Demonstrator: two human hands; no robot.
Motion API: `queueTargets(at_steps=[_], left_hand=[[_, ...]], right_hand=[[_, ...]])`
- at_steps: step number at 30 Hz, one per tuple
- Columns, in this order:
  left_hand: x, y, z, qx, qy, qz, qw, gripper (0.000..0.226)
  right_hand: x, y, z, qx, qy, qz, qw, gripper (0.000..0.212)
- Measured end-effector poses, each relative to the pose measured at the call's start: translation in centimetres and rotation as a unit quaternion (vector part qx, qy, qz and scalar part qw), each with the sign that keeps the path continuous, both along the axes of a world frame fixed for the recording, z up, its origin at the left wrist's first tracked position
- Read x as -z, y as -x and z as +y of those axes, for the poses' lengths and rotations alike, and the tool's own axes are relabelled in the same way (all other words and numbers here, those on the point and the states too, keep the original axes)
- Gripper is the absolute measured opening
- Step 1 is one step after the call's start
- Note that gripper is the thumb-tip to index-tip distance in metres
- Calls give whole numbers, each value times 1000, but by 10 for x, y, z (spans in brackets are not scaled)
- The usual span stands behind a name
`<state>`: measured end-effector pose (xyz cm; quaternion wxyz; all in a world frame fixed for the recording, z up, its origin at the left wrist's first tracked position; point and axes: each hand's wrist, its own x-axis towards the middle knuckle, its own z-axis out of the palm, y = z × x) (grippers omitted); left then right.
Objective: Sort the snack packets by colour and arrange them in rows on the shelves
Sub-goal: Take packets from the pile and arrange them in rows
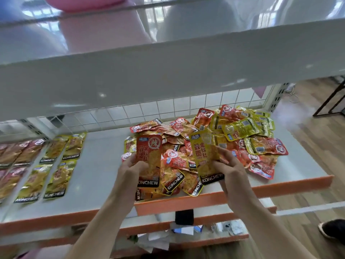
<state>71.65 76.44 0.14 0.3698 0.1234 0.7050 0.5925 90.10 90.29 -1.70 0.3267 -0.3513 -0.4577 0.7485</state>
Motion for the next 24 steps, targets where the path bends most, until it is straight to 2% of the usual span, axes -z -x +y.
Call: queueTargets(at_steps=[3,9,14,20,24], left_hand=[[-1,0,-25,-20,-11,-7,1000,26],[-3,23,-82,-63,-5,10,998,16],[-1,57,-136,-91,-2,3,996,13],[2,107,-219,-104,-19,18,994,13],[5,145,-271,-113,-24,12,993,12]], right_hand=[[2,19,-17,-43,86,36,995,24],[-3,63,-62,-106,109,17,988,35],[-9,101,-107,-129,97,9,987,30],[-8,154,-180,-134,69,-37,988,36],[-3,189,-227,-139,39,-79,986,27]])
